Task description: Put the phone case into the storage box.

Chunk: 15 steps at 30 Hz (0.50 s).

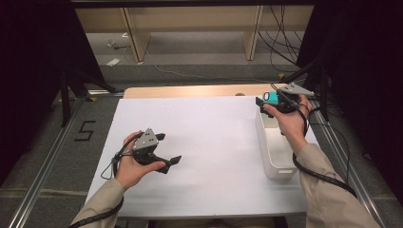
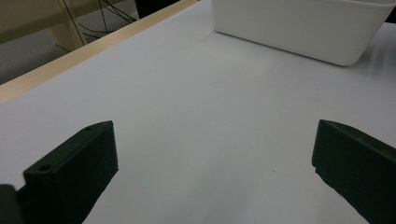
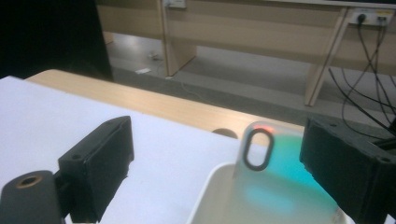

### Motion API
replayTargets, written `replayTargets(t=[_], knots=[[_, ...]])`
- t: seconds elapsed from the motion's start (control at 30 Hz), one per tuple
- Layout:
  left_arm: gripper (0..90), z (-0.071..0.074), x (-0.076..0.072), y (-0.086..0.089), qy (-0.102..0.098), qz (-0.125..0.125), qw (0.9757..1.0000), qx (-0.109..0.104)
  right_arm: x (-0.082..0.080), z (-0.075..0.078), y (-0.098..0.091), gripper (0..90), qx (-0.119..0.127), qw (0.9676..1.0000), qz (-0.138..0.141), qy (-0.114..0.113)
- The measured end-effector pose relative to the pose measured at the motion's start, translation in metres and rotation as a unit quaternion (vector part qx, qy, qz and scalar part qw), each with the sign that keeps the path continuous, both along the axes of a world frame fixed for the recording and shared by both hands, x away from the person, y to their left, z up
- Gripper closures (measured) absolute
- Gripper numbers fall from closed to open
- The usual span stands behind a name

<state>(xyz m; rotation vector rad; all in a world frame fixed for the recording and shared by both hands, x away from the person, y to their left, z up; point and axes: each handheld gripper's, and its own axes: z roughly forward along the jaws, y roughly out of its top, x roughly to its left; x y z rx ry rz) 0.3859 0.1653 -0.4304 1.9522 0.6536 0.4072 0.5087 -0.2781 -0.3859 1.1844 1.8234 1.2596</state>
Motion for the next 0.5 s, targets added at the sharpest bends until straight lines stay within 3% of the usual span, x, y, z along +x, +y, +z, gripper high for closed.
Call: replayTargets(t=[0.5], knots=[[0.0,0.0,0.0,0.0,0.0,0.0,1.0,0.0,-0.036,0.003,0.003,14.7,-0.021,0.9977,0.064,0.007]])
